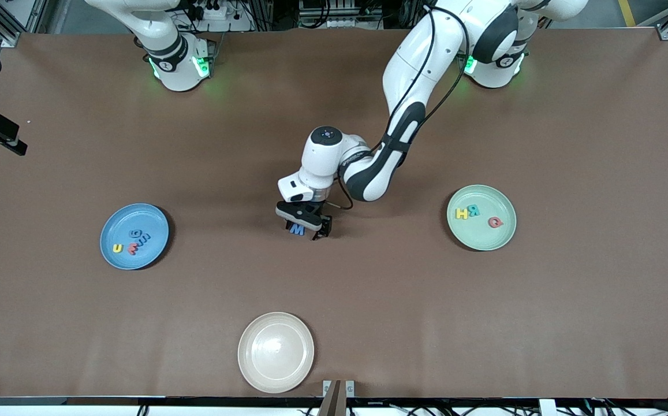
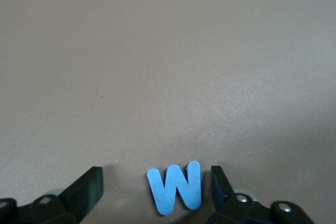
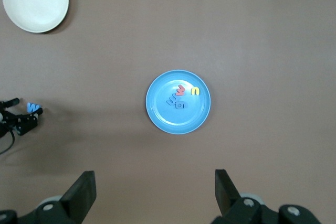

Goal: Sort upper and lower case letters into plates

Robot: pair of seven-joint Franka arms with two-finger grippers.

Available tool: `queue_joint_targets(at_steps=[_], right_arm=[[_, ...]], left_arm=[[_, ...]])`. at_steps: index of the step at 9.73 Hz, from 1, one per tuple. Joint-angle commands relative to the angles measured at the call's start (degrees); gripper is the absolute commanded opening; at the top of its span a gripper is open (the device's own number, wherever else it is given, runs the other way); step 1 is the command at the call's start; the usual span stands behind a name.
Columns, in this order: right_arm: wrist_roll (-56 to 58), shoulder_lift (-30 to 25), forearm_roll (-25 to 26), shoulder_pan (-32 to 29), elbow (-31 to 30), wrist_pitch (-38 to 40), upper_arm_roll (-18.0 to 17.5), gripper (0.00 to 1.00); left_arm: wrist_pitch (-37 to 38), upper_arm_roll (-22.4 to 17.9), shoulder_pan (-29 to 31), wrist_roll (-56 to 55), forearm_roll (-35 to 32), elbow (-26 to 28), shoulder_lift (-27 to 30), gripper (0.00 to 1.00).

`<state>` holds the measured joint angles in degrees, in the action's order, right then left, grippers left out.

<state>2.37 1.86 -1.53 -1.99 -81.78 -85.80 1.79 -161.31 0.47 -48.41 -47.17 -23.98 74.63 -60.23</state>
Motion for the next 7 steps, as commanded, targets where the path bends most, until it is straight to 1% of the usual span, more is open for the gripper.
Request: queue_joint_targets(at_steps=[1,3,6,7], right_arm=[[-2.2,0.69,-0.67,-0.64,1.54,1.34,-0.3,1.0],[-1.67,0.52,-0.58,-0.73,1.54,1.25,-0.21,1.0],[-1.4,0.52,0.21,-0.73,1.54,1.16,-0.21,1.0],[-1.32,0.43,0.29,-0.73,1.54,1.16,-0.21,1.0]], left_arm=[[-0.59,-0.82,-1.43,0.15,0.86,-1.59,-1.47,0.62],[-0.41,-0.73,-1.51,-0.03,1.21,-1.42,-1.38,0.53],[-0.32,-0.73,-1.69,-0.82,1.21,-1.42,-1.38,0.43],[-0.24,-0.73,-1.78,-1.43,1.21,-1.42,-1.29,0.31]])
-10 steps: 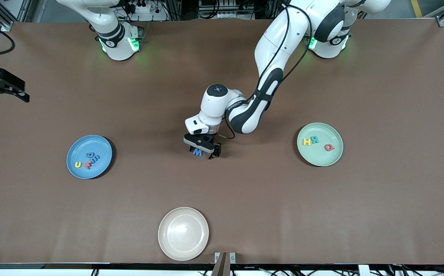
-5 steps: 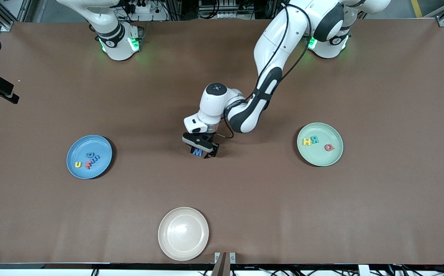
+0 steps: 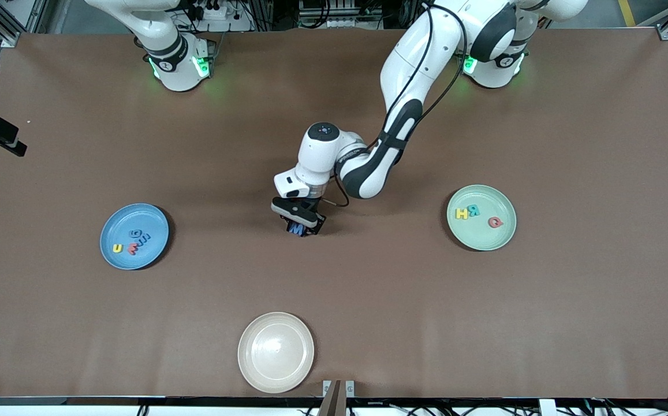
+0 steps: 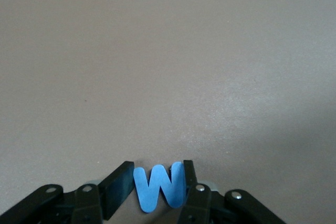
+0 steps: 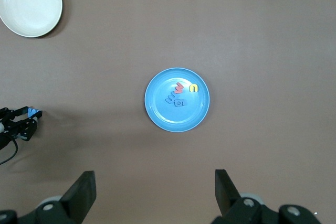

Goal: Sort upper and lower case letters into plates

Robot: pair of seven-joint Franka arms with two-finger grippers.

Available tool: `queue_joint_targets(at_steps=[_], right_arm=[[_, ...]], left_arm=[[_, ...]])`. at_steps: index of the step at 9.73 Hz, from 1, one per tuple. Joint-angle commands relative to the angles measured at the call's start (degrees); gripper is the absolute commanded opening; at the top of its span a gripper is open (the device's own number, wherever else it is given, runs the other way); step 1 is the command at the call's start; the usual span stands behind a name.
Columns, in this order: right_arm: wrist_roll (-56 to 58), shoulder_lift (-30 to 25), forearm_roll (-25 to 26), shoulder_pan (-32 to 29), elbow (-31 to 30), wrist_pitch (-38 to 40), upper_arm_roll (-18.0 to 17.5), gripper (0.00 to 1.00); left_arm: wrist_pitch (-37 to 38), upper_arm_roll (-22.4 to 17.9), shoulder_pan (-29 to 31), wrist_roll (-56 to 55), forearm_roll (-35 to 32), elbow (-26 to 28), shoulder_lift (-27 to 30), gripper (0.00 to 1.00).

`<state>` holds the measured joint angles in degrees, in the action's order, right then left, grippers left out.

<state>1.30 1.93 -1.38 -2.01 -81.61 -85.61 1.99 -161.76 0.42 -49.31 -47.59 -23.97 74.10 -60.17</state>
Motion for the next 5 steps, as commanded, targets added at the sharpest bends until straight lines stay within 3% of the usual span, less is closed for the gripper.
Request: queue_joint_targets(at_steps=[1,5], right_arm=[[-0.25,0.44,0.85,-0.63,1.37,0.8,-0.33,1.0],[-0.16,0.53,2.88,-0.45,1.37,0.18,-0.33,1.0]], left_arm=[[0.21,-0.68,-0.88,-1.53,1.21,-0.88,-1.27,0.28],[0.91,-0.68,-0.26,-1.45,2.52,-0.19,0.83,0.28]])
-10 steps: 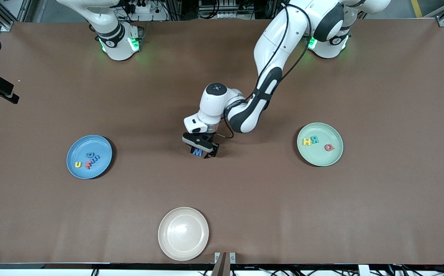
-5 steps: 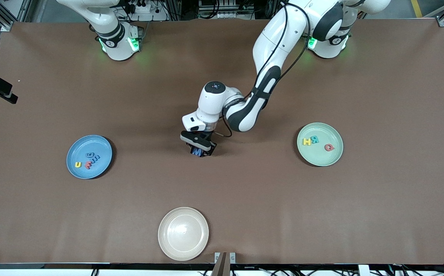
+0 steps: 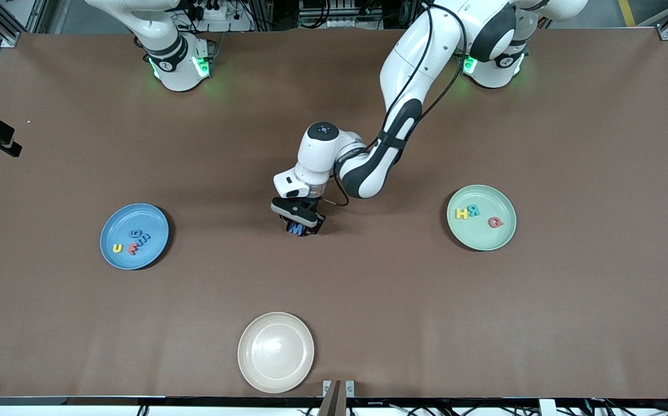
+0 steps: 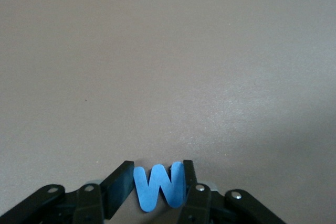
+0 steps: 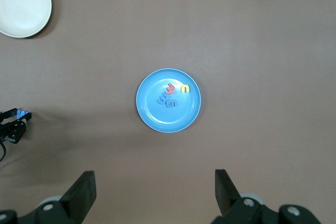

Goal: Sort upper and lower case letters into plates
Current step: 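Carry the W with the left gripper and drop it on the green plate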

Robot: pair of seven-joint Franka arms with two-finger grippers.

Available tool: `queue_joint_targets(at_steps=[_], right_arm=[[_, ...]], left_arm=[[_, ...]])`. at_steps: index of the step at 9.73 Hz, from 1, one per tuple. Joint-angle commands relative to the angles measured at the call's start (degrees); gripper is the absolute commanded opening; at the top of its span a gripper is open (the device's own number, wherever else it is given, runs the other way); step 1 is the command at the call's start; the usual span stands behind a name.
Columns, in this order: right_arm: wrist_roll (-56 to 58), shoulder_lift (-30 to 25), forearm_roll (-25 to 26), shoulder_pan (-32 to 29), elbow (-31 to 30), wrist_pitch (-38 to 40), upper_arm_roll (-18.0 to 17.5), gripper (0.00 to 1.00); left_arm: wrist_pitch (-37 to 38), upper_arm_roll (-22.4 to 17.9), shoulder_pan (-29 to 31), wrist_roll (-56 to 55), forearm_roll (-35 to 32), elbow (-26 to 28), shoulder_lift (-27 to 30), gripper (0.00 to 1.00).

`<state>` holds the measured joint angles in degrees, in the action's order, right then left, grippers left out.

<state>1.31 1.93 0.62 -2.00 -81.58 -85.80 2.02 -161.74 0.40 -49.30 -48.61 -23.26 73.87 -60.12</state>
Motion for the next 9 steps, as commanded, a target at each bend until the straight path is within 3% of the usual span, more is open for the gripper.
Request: queue_joint_targets(at_steps=[1,6,9], right_arm=[[-0.08,0.53,0.79,-0.46,1.08,0.37,0.17,1.0],[3.17,0.8,0.09,-0.55,0.81,0.2,1.15,1.0],[3.35,0.8,-1.31,-0.46,0.63,0.46,1.06,1.0]], left_arm=[[2.56,-0.67,0.78,-0.17,1.81,0.57,1.93,0.27],[11.15,0.21,5.35,6.4,1.72,1.01,4.56,0.23],[22.22,8.09,13.85,15.97,1.81,2.5,9.74,0.23]])
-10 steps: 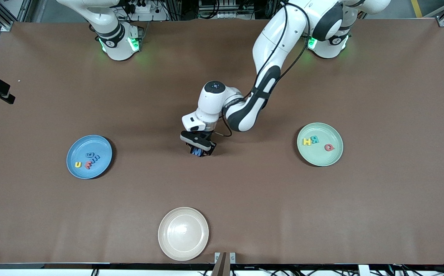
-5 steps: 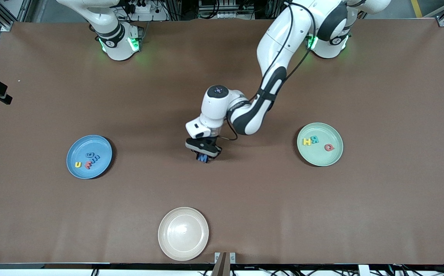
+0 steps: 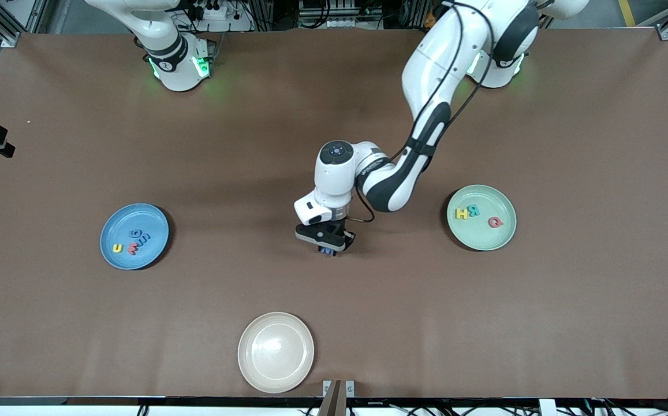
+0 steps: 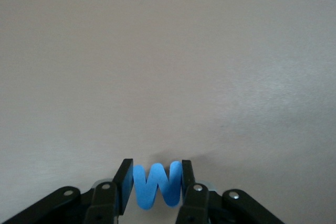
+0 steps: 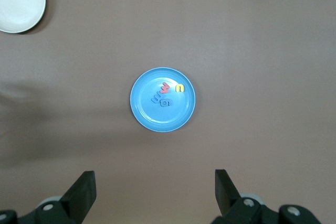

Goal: Sort upper and lower case letters into plates
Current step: 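Carry the W with the left gripper and drop it on the green plate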

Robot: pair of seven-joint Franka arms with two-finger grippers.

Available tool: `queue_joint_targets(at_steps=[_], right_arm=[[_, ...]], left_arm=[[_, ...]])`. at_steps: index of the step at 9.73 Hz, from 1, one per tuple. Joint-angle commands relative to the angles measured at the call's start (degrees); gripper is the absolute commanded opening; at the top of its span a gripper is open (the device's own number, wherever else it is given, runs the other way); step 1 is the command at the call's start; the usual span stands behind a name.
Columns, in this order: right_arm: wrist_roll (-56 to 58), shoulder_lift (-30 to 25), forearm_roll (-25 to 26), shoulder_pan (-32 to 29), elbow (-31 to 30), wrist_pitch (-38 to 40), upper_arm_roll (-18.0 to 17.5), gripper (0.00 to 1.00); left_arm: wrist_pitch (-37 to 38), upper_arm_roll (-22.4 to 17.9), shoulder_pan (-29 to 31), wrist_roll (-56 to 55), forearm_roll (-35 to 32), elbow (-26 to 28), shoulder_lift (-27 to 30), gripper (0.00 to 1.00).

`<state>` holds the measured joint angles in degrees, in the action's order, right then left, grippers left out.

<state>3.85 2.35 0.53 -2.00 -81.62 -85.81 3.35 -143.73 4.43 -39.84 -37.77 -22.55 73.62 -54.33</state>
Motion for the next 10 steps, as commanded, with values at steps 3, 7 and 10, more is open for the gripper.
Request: queue_joint_targets(at_steps=[3,7,10], right_arm=[[0.81,0.2,-2.29,-0.28,-0.29,0.38,-0.27,1.0],[0.81,0.02,-1.85,-0.11,-1.26,0.38,-0.18,1.0],[0.72,0.29,-1.76,-0.02,-1.17,0.38,-0.44,1.0]], left_arm=[[14.96,10.75,13.78,14.36,1.1,7.48,10.62,0.23],[16.03,18.32,29.96,22.98,1.1,28.46,24.59,0.23],[15.77,23.77,42.17,29.92,1.1,38.59,29.62,0.23]])
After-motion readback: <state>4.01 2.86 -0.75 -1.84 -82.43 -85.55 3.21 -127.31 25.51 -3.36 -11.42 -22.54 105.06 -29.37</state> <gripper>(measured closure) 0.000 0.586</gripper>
